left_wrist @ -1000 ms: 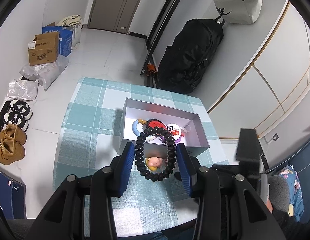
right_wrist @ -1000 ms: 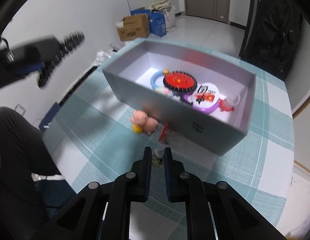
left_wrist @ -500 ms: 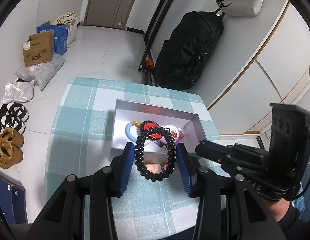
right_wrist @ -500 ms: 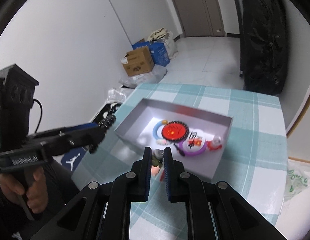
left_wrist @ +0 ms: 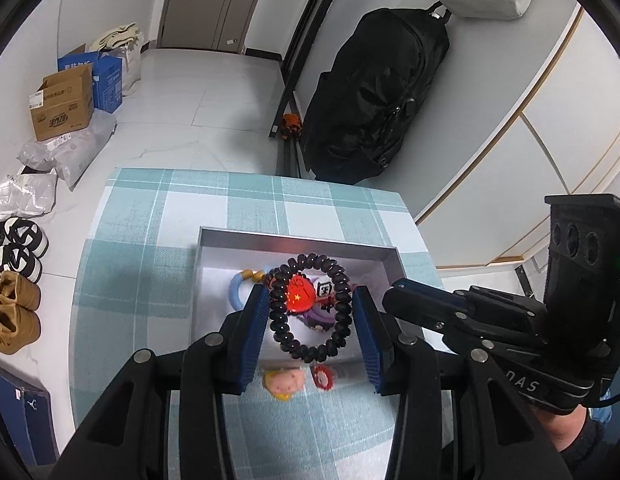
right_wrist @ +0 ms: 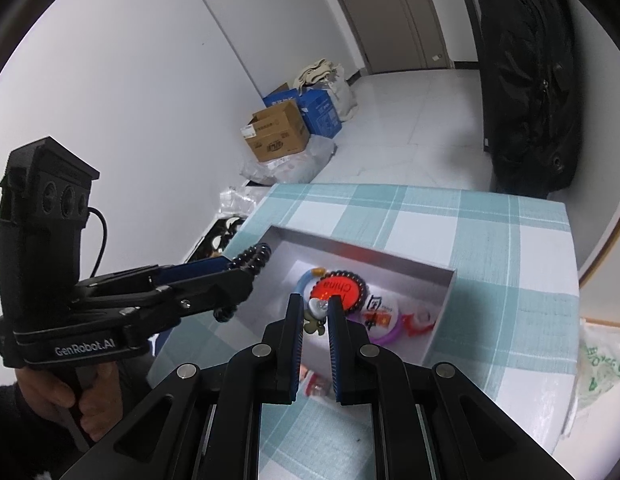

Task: Organize jewelry
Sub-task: 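Lower the bracelet and the charm into the grey box and open both tools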

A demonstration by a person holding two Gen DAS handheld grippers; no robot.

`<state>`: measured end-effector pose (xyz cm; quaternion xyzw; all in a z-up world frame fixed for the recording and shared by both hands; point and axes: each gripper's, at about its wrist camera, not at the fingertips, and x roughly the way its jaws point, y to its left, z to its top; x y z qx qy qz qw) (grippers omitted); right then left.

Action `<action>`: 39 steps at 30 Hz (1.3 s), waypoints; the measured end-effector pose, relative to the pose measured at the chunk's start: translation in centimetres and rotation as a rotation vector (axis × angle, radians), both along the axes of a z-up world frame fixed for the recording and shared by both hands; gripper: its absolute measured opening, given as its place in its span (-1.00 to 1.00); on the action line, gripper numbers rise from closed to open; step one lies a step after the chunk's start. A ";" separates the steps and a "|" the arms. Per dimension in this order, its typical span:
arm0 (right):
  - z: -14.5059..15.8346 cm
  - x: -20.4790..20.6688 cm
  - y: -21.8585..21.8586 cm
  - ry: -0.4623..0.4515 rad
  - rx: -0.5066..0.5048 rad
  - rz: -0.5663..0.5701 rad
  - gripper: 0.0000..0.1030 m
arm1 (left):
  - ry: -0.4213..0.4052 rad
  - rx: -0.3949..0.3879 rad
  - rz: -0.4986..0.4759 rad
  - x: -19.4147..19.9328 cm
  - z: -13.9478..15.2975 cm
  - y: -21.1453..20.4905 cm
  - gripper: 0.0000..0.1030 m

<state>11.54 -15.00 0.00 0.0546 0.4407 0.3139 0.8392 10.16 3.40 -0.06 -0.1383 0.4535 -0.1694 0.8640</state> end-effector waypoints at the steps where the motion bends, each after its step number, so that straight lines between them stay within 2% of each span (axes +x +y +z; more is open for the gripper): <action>1: 0.0 0.1 -0.1 0.001 0.003 -0.001 -0.78 | 0.005 -0.003 0.001 0.2 -0.1 0.0 -0.28; 19: -1.6 3.1 -1.3 0.068 0.037 -0.047 -0.78 | 0.094 0.018 -0.012 3.4 -2.6 -1.5 -0.28; 29: -2.2 3.3 -1.5 0.088 0.028 -0.068 -0.76 | 0.131 -0.004 -0.013 3.8 -3.3 -1.8 -0.27; 31: -2.3 3.4 -1.6 0.085 0.023 -0.083 -0.72 | 0.141 0.005 -0.016 4.0 -3.4 -2.1 -0.25; 32: -2.3 3.4 -1.6 0.083 0.023 -0.087 -0.72 | 0.143 0.003 -0.017 4.0 -3.5 -2.2 -0.17; 33: -2.2 3.4 -1.7 0.079 0.024 -0.093 -0.63 | 0.140 -0.008 -0.020 4.0 -3.4 -2.1 -0.13; 35: -2.0 3.4 -1.9 0.077 0.027 -0.107 -0.33 | 0.140 -0.029 -0.025 4.1 -3.4 -2.0 -0.04; 36: -1.9 3.3 -2.1 0.074 0.034 -0.117 -0.12 | 0.135 -0.034 -0.020 4.1 -3.2 -1.8 0.11; 39: -1.5 3.1 -2.7 0.064 0.057 -0.137 -0.02 | 0.109 -0.046 0.000 3.8 -2.7 -1.3 0.25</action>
